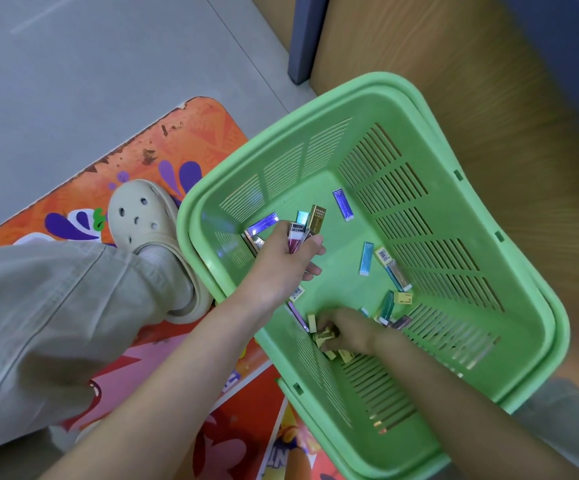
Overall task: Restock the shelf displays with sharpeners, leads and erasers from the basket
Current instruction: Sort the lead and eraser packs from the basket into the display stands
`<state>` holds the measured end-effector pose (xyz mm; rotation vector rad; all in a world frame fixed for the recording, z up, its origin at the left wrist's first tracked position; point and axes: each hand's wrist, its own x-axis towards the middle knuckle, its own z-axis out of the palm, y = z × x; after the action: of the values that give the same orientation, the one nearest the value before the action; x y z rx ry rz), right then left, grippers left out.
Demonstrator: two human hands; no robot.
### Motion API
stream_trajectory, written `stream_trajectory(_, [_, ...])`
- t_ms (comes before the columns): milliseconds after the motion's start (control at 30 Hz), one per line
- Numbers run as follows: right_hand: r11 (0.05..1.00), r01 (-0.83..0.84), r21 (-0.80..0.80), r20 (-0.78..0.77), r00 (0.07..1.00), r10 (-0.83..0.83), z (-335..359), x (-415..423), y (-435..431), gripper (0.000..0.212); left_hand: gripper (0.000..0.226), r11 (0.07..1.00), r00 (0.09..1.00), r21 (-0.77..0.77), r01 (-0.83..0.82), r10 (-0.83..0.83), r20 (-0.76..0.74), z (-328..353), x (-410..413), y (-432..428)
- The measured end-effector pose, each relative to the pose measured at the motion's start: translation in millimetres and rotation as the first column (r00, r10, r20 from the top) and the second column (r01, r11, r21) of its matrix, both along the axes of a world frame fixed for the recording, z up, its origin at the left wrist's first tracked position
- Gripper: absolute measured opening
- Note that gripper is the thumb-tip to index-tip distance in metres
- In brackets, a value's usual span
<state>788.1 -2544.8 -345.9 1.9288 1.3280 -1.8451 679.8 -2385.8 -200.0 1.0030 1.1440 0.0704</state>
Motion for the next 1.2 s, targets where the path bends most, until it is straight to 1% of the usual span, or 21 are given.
stream_trajectory(100, [0.975,0.22,0.039,-0.046,0.975,-0.219,26,8,16,0.037,0.011,1.0,0.998,0.003,0.012,-0.012,-0.067,-3,1,0])
stream_trajectory(167, [0.908,0.39,0.155,-0.084,0.921,-0.381,51,16,26,0.032,0.01,1.0,0.994,0.006,0.003,-0.002,-0.111,-5,2,-1])
stream_trajectory(200, [0.848,0.476,0.233,-0.109,0.88,-0.463,66,20,31,0.029,0.009,1.0,0.992,0.005,0.0,0.001,-0.125,-5,3,-1])
stream_trajectory(300, [0.6,0.679,0.424,-0.198,0.716,-0.669,107,27,44,0.031,0.01,0.998,0.992,-0.058,-0.023,0.016,-0.125,-4,6,-2])
stream_trajectory(333, [0.531,0.707,0.467,-0.223,0.675,-0.703,118,27,49,0.032,0.012,0.992,0.994,-0.112,-0.056,0.045,-0.104,-4,7,-3])
stream_trajectory(367, [0.486,0.71,0.51,-0.233,0.658,-0.716,127,26,53,0.034,0.012,0.978,0.993,-0.181,-0.103,0.091,-0.073,-3,8,-3])
stream_trajectory(433, [0.454,0.648,0.612,-0.208,0.685,-0.698,135,20,58,0.038,0.011,0.936,0.982,-0.303,-0.179,0.187,-0.004,2,10,-3])
stream_trajectory(467, [0.449,0.597,0.664,-0.177,0.71,-0.682,136,16,60,0.04,0.014,0.928,0.978,-0.322,-0.187,0.205,0.024,5,11,-4])
stream_trajectory(567, [0.446,0.51,0.736,-0.126,0.75,-0.649,136,8,62,0.045,0.026,0.944,0.979,-0.28,-0.177,0.198,0.049,5,12,-6])
stream_trajectory(633, [0.459,0.539,0.707,-0.186,0.767,-0.614,139,7,64,0.051,0.033,0.97,0.989,-0.2,-0.14,0.147,0.024,6,11,-6])
stream_trajectory(700, [0.485,0.61,0.627,-0.297,0.762,-0.575,145,8,63,0.054,0.035,0.983,0.993,-0.147,-0.114,0.119,0.025,6,9,-5])
stream_trajectory(767, [0.496,0.691,0.526,-0.401,0.716,-0.571,149,11,59,0.047,0.021,0.981,0.988,-0.151,-0.125,0.137,0.068,7,6,-5])
stream_trajectory(833, [0.466,0.75,0.469,-0.441,0.657,-0.612,143,17,51,0.032,0.013,0.981,0.987,-0.159,-0.113,0.13,0.099,10,5,-2])
stream_trajectory(867, [0.453,0.753,0.477,-0.411,0.647,-0.643,135,19,46,0.024,0.015,0.983,0.987,-0.155,-0.102,0.119,0.104,11,4,-1])
stream_trajectory(900, [0.471,0.728,0.498,-0.333,0.663,-0.671,122,22,41,0.019,0.018,0.984,0.988,-0.151,-0.097,0.114,0.103,10,4,0])
stream_trajectory(933, [0.536,0.675,0.508,-0.22,0.703,-0.677,107,23,36,0.016,0.021,0.985,0.989,-0.146,-0.096,0.111,0.1,11,3,1])
stream_trajectory(967, [0.633,0.605,0.483,-0.097,0.756,-0.647,90,23,31,0.018,0.024,0.985,0.989,-0.141,-0.099,0.113,0.093,11,3,3])
stream_trajectory(1000, [0.731,0.544,0.411,-0.008,0.804,-0.594,73,22,25,0.023,0.027,0.985,0.99,-0.138,-0.101,0.113,0.088,11,2,4])
stream_trajectory(1067, [0.86,0.468,0.204,0.054,0.872,-0.487,43,15,14,0.033,0.032,0.986,0.99,-0.13,-0.102,0.114,0.088,10,1,6])
stream_trajectory(1133, [0.911,0.41,0.048,0.069,0.908,-0.413,22,3,6,0.041,0.032,0.987,0.988,-0.124,-0.101,0.114,0.102,9,0,6])
stream_trajectory(1200, [0.919,0.394,-0.007,0.089,0.916,-0.392,9,-9,2,0.04,0.03,0.989,0.989,-0.118,-0.089,0.101,0.106,8,-2,7])
